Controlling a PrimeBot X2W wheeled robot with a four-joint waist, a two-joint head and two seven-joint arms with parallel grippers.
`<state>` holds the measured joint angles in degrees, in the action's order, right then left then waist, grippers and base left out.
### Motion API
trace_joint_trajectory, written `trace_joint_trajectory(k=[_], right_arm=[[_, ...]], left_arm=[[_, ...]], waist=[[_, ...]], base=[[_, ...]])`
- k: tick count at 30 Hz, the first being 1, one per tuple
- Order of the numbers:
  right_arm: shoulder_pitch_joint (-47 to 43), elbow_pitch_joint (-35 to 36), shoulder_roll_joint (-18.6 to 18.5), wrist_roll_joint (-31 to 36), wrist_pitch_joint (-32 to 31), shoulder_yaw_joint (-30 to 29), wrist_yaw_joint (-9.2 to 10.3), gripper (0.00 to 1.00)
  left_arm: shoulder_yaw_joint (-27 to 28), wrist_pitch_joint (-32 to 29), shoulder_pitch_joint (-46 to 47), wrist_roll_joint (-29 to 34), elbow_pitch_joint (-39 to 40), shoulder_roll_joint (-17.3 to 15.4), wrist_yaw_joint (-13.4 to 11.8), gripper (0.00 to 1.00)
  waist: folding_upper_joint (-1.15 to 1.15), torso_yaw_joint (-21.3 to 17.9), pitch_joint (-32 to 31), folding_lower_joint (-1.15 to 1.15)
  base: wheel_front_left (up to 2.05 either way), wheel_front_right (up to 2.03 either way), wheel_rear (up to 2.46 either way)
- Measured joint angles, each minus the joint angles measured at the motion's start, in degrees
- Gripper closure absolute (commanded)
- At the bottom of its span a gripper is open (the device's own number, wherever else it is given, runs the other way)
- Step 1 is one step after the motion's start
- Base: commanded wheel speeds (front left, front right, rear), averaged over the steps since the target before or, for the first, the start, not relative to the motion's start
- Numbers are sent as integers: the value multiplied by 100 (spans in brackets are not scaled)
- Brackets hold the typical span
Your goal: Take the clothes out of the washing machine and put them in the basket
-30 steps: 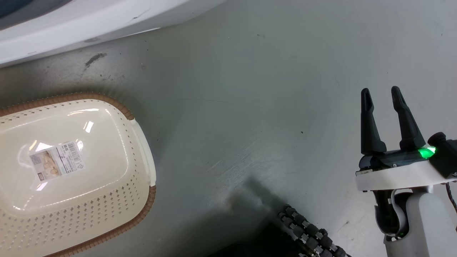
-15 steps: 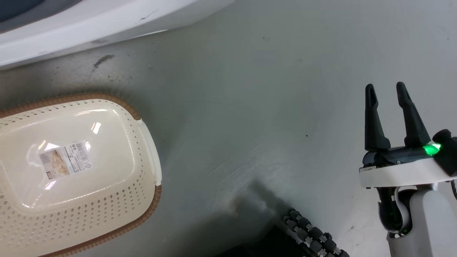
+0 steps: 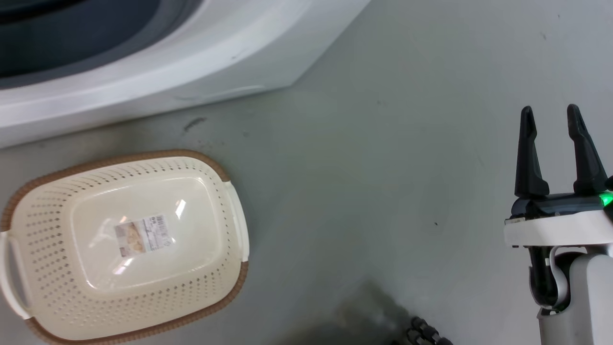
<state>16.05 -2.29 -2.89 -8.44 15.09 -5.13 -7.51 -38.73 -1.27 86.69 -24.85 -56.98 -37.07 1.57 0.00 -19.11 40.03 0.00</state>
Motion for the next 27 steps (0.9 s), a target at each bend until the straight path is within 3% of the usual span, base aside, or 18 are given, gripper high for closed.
trace_joint_trajectory(k=[6, 12, 18, 27], right_arm=[[-208, -1, 4, 232, 0, -33, 0, 0], [-412, -12, 3, 457, 0, -69, 0, 0], [-620, -56, 3, 606, 0, -162, 0, 0], [-927, -172, 3, 746, 0, -193, 0, 0]], left_arm=[[198, 1245, -1085, -424, -352, 566, -12, 100], [378, 1612, -1967, -608, -210, 948, -168, 100], [905, 1626, -3001, -386, 1211, 1023, -501, 100], [1272, 1626, -4545, 94, 2827, 1115, -582, 100]], waist=[[0, 246, -620, 0], [0, 498, -1257, -1], [0, 806, -1787, -1], [0, 1252, -2506, -1]], base=[[0, 0, 0], [0, 0, 0], [0, 0, 0], [0, 0, 0]])
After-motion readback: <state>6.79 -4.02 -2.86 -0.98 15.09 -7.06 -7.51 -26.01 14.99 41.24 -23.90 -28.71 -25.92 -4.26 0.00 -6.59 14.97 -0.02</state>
